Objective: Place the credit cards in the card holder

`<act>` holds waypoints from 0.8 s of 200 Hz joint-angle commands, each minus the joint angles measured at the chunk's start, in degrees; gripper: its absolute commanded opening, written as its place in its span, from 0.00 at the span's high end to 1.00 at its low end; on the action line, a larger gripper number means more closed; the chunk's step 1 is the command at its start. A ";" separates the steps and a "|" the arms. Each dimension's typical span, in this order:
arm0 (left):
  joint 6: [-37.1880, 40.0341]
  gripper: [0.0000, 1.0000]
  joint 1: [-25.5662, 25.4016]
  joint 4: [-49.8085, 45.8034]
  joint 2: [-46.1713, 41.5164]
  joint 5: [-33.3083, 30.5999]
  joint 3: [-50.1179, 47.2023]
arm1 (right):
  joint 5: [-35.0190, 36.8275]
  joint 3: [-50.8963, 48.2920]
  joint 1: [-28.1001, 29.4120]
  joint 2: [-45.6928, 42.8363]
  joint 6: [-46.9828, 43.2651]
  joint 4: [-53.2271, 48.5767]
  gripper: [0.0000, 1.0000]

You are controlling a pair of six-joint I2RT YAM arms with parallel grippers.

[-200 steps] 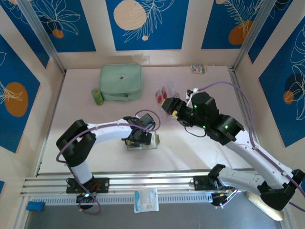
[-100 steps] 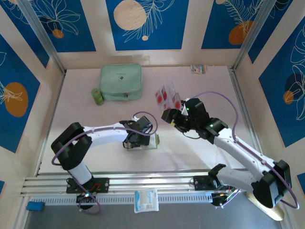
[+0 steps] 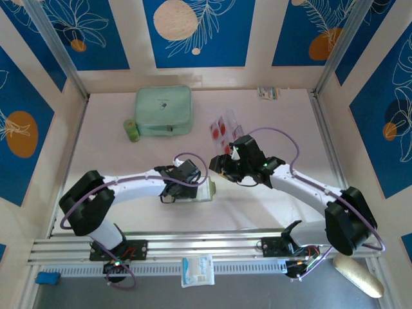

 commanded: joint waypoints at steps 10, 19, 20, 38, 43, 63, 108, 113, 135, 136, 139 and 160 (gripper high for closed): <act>0.61 0.08 0.71 -0.66 -1.26 -1.33 -1.43 | -2.57 0.74 1.29 4.34 -1.40 2.90 0.47; 0.59 0.08 0.80 -0.54 -1.34 -1.37 -1.58 | -2.71 1.33 1.67 5.72 -1.52 3.15 0.47; 0.57 0.08 0.80 -0.55 -1.34 -1.40 -1.62 | -2.70 1.41 1.73 5.98 -1.49 3.20 0.47; 0.57 0.08 0.89 -0.35 -1.66 -1.49 -2.08 | -3.15 2.50 2.48 9.07 -1.46 3.54 0.47; 0.57 0.08 0.95 -0.28 -1.81 -1.42 -2.18 | -3.28 2.75 2.70 9.80 -1.30 3.82 0.47; 0.63 0.08 1.06 -0.26 -2.34 -1.59 -2.37 | -3.67 3.67 3.58 12.35 -0.77 5.16 0.47; 0.50 0.08 1.25 0.01 -2.84 -1.41 -2.77 | -3.89 4.66 4.38 16.36 0.80 7.28 0.48; 0.48 0.08 1.17 0.01 -2.83 -1.40 -2.75 | -3.99 4.68 4.42 16.60 0.96 7.50 0.48; 0.46 0.08 1.33 0.22 -2.83 -1.28 -2.81 | -4.18 4.80 4.62 17.99 1.74 8.22 0.48; 0.46 0.08 1.37 0.27 -2.83 -1.26 -2.85 | -4.18 4.81 4.61 18.06 1.77 8.24 0.48; 0.46 0.08 1.33 0.27 -2.83 -1.24 -2.89 | -4.24 4.82 4.67 18.23 1.91 8.26 0.48; 0.46 0.08 1.33 0.43 -2.92 -1.16 -3.08 | -3.92 4.65 4.86 19.19 2.54 8.35 0.47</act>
